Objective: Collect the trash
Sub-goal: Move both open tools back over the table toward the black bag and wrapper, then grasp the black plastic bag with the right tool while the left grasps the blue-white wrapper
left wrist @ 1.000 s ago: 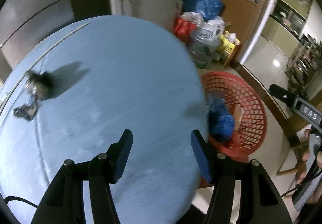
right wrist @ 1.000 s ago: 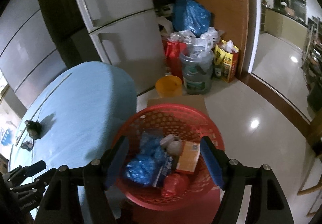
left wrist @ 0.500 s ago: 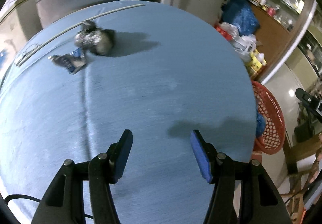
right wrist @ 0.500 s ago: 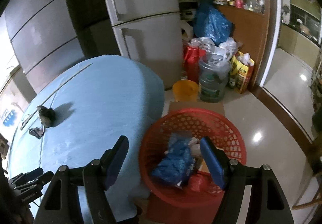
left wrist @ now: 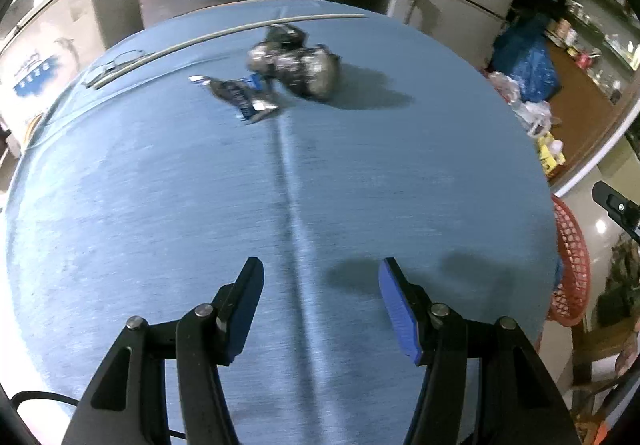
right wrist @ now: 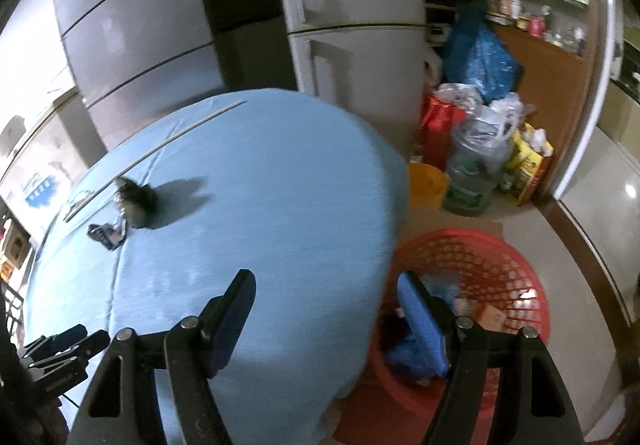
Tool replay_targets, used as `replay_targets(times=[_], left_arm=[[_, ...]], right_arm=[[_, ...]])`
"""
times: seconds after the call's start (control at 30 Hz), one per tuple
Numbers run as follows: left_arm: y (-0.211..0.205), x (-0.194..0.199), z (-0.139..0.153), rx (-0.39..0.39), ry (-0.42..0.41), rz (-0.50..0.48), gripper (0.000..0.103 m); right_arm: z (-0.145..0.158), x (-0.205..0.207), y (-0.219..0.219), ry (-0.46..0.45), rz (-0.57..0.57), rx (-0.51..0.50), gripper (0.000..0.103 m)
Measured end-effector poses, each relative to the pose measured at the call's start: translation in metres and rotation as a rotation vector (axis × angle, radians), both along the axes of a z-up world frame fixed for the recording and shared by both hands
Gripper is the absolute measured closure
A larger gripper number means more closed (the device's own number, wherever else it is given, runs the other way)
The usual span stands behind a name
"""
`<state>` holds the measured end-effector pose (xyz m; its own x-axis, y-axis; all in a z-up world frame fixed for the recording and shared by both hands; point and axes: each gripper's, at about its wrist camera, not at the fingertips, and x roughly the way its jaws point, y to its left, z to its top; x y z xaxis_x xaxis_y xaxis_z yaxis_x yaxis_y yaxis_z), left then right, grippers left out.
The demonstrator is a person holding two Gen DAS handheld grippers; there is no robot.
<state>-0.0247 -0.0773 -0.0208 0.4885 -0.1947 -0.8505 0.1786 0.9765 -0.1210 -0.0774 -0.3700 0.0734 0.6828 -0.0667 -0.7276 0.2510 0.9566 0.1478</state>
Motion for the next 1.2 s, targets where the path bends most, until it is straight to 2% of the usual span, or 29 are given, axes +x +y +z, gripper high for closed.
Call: replay_targets(times=[0.3,0.5,0.73,1.0,1.17,1.2], left_arm=[[0.035,0.002,-0.007,0.047,0.016,0.105,0.042],[0.050,0.008,-0.011,0.071,0.027,0.158,0.042],[0.064,0.014,-0.017,0.088,0.034,0.204,0.042],[0.089,0.018,-0.028,0.073,0.052,0.265,0.042],[0.095,0.018,-0.030,0.104,0.032,0.273,0.042],[0.095,0.018,-0.030,0.105,0.028,0.272,0.039]], right_arm=[[-0.016,0.022,0.045,0.026,0.118,0.007,0.026],[-0.020,0.027,0.066,0.044,0.157,0.002,0.026],[-0.029,0.034,0.087,0.079,0.192,-0.013,0.026],[-0.037,0.047,0.108,0.107,0.240,-0.013,0.026],[-0.036,0.067,0.129,0.097,0.324,0.013,0.026],[-0.033,0.072,0.134,0.090,0.341,0.011,0.026]])
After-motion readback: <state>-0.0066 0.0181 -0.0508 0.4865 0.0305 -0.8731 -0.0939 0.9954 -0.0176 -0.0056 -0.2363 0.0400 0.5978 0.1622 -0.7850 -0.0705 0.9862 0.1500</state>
